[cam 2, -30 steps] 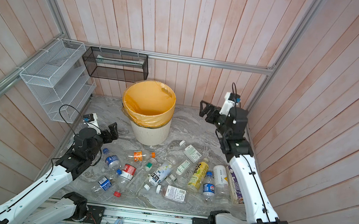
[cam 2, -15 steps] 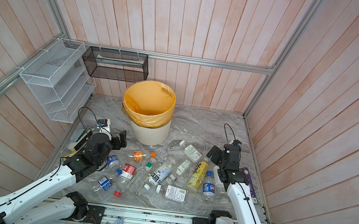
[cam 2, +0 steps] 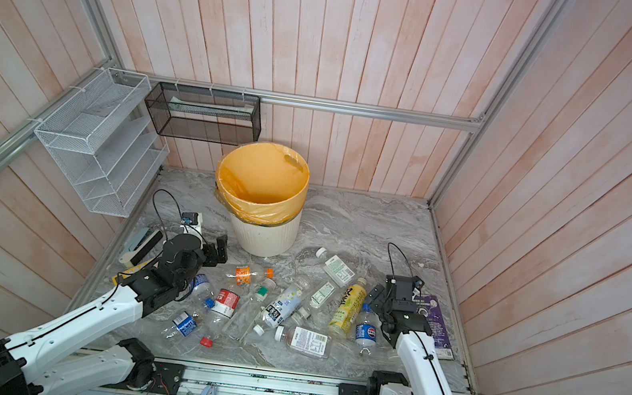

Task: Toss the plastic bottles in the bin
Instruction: 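Grasp the white bottle with the right gripper while the left arm lowers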

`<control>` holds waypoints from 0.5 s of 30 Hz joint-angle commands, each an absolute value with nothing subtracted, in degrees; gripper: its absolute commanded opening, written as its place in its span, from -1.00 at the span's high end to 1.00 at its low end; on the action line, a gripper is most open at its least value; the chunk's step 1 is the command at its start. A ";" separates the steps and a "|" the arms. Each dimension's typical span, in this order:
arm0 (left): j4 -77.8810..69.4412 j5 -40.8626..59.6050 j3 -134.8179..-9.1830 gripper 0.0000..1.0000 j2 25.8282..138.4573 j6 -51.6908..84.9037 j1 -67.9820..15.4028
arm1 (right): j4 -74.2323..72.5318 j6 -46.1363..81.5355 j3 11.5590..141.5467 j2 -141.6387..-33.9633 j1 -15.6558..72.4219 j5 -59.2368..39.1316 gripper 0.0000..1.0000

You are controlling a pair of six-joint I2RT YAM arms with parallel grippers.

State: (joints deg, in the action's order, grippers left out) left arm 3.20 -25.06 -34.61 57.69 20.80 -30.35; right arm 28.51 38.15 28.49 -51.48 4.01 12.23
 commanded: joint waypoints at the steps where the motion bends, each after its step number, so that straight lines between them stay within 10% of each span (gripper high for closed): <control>1: 1.89 -23.56 -33.74 -0.99 56.56 21.27 -30.50 | 30.05 40.01 28.17 -51.73 3.78 13.98 -0.96; 15: 0.44 -23.01 -32.56 -1.00 56.59 21.20 -30.45 | 24.68 39.99 25.93 -57.03 4.09 13.61 -0.72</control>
